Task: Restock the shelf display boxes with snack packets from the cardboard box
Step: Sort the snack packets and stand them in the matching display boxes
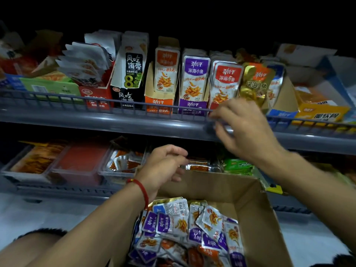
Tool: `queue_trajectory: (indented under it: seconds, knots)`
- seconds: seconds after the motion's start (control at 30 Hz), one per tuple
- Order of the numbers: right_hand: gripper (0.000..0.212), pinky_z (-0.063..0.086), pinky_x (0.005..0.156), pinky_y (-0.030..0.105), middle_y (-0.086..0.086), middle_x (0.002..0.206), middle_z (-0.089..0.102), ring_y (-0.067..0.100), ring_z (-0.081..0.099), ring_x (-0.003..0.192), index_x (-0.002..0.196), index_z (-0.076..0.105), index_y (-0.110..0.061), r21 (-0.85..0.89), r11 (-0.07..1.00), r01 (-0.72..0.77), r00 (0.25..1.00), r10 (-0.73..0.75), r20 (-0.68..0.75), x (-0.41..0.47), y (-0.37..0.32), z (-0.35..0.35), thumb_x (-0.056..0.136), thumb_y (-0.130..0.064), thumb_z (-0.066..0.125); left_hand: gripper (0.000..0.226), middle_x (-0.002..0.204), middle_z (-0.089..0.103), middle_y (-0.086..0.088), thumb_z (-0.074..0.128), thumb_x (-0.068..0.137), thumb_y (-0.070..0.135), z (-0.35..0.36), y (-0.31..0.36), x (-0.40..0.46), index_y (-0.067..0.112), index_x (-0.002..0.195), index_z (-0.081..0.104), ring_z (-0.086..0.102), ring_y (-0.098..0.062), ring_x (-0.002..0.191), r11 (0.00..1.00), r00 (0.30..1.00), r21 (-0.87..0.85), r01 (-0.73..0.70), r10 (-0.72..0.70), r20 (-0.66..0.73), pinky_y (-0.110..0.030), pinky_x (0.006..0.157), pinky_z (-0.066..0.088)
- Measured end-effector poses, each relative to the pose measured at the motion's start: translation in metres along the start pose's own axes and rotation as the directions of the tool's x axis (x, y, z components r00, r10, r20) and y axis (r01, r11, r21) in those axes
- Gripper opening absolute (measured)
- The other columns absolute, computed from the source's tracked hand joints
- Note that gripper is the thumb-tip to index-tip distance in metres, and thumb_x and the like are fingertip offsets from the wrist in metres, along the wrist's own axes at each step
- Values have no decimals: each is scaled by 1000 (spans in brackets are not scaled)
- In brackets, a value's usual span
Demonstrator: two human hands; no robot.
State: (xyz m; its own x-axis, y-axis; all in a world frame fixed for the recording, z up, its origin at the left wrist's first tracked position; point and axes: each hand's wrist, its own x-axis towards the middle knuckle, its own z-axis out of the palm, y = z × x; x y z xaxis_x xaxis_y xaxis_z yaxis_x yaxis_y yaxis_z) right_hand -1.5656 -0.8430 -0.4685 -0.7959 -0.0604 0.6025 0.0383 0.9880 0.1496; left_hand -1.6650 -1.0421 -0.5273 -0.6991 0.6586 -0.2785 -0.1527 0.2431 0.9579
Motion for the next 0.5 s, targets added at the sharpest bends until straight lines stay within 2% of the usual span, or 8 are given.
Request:
queue_trajectory:
  seconds: [0.1,0.2,0.3,0.37,0.43,0.5]
  knots:
    - [25,44,80,41,2,104,62,22,58,93,114,66,-17,26,999,33,983,-37,177,-48,-9,21,98,-26,49,14,103,72,-9,66,93,10,6,-14,3,19,103,70,69,-22,87,987,998,154,50,-53,17,-30,68,58]
    - [31,45,75,37,0,99,63,19,59,85,111,68,-18,81,997,0,939,-28,342,-89,-10,41,97,-28,42,13,99,69,-11,63,93,2,13,-37,13,12,99,68,63,-20,82,938,995,343,51,-76,60,-24,61,53]
    - [24,48,74,34,-3,99,63,15,60,84,108,69,-22,112,991,-76,879,13,476,-108,-8,50,95,-27,51,21,89,62,1,57,93,-3,20,-70,26,15,89,65,61,-13,88,838,979,545,35,-138,149,-17,71,50]
    - [21,51,77,35,-4,104,62,13,61,87,110,68,-23,153,980,-126,849,27,527,-109,-7,50,96,-27,53,18,104,63,2,60,93,5,23,-94,35,18,105,68,60,-15,102,648,969,762,6,-193,157,-20,84,48]
    - [22,54,79,37,-4,108,62,14,63,89,112,67,-23,184,971,-154,842,32,539,-107,-7,51,97,-28,52,35,129,59,-2,62,93,13,25,-117,44,18,128,60,53,-21,123,415,961,909,-43,-232,151,-26,95,44]
    - [24,56,79,39,-5,112,62,16,65,92,115,67,-24,223,956,-189,832,35,554,-106,-7,51,97,-30,52,43,135,56,-7,61,92,11,26,-136,48,16,135,54,52,-25,126,279,957,958,-59,-259,135,-30,93,45]
